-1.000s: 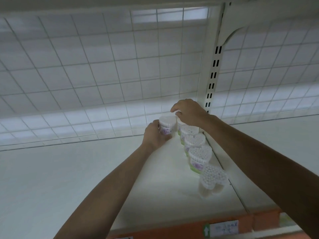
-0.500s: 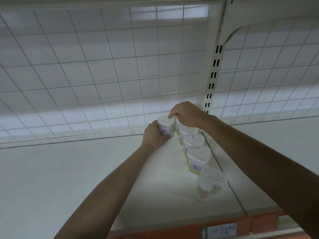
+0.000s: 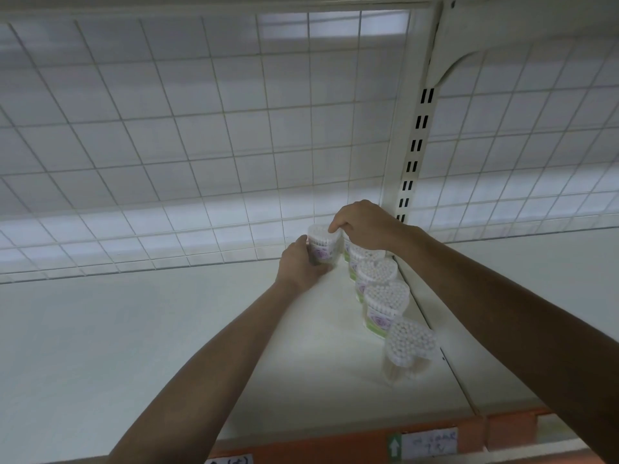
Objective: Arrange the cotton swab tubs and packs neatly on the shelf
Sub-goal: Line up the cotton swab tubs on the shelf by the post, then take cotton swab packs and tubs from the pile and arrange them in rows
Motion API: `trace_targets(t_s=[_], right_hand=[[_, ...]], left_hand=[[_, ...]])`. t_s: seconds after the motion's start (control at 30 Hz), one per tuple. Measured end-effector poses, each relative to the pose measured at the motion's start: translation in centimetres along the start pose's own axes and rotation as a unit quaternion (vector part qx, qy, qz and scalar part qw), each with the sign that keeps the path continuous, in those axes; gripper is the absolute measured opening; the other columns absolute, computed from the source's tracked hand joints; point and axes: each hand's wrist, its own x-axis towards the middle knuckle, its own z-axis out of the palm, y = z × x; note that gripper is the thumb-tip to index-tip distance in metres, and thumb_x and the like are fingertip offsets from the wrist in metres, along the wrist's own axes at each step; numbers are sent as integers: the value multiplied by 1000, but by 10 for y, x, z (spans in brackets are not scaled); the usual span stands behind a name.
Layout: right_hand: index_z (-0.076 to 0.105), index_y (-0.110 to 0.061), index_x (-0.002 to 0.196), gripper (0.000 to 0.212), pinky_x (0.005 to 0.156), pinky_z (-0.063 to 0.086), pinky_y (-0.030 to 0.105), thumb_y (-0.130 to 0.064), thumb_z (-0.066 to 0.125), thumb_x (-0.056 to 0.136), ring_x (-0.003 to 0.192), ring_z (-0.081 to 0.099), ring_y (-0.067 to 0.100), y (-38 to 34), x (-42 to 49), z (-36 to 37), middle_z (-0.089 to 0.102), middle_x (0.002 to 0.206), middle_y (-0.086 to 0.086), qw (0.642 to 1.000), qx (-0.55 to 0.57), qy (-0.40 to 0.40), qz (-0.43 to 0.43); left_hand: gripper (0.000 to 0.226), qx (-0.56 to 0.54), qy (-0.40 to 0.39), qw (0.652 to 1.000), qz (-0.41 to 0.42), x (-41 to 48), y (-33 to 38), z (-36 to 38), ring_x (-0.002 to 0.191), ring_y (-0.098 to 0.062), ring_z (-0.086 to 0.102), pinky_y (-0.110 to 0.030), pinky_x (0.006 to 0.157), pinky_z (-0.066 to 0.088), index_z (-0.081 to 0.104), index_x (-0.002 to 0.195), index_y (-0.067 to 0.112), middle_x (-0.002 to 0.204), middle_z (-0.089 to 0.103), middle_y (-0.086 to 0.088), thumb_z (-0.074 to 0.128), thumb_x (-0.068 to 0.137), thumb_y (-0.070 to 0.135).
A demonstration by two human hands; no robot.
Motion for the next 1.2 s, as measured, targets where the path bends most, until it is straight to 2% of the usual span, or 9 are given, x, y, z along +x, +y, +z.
trace_targets(t_s=[0.1, 0.2, 0.3, 0.43, 0.63, 0.97, 1.2], right_hand=[[67, -15, 113, 37, 99, 42, 35, 0, 41, 92, 117, 53, 21, -3, -3, -1, 61, 126, 4, 1000, 2, -1, -3], [65, -16, 115, 30, 101, 40, 36, -9, 45, 94, 118, 53, 20, -7, -6, -3, 60, 126, 2, 1000, 2, 0, -8], [65, -16, 116, 28, 100, 40, 35, -13, 48, 94, 115, 54, 19, -15, -9, -3, 62, 124, 0, 1000, 3, 13, -24], [64, -17, 118, 28, 100, 38, 34, -18, 50, 93, 115, 53, 20, -36, -13, -1, 62, 123, 0, 998, -12, 24, -61], [56, -20, 127, 33, 100, 36, 33, -25, 48, 95, 120, 48, 21, -88, -16, 15, 58, 129, 0, 993, -25, 7, -112], [44, -19, 138, 42, 108, 31, 34, -26, 45, 96, 131, 36, 21, -210, -15, 72, 43, 142, 2, 981, -17, -42, -187], [42, -18, 138, 45, 107, 31, 33, -24, 47, 94, 130, 36, 23, -335, -1, 130, 39, 143, 3, 971, 25, -48, -231]], left_hand=[[54, 16, -1, 1000, -2, -2, 0, -2, 104, -25, 58, -32, 84, 48, 51, 117, 7, 114, 63, -8, 75, 75, 32], [69, 37, -1, 999, -1, -7, -1, -8, 117, -25, 52, -33, 95, 44, 41, 133, 4, 128, 56, -10, 73, 79, 32], [79, 41, 7, 999, 5, -17, -2, -19, 122, -24, 49, -32, 101, 39, 31, 143, 5, 133, 52, -11, 72, 80, 28], [67, 81, 32, 995, 38, -38, -7, -40, 120, -24, 50, -28, 97, 37, 34, 142, 9, 132, 51, -13, 66, 86, 26], [51, 166, 87, 981, 53, -81, -23, -78, 123, -30, 45, -37, 99, 37, 36, 142, 10, 135, 47, -15, 50, 96, 29], [49, 244, 152, 957, -31, -166, -93, -170, 130, -31, 38, -42, 103, 38, 39, 141, 11, 140, 46, -11, 37, 100, 37], [52, 270, 173, 941, -107, -231, -176, -247, 133, -28, 35, -40, 104, 37, 38, 142, 16, 144, 43, -7, 35, 99, 44]])
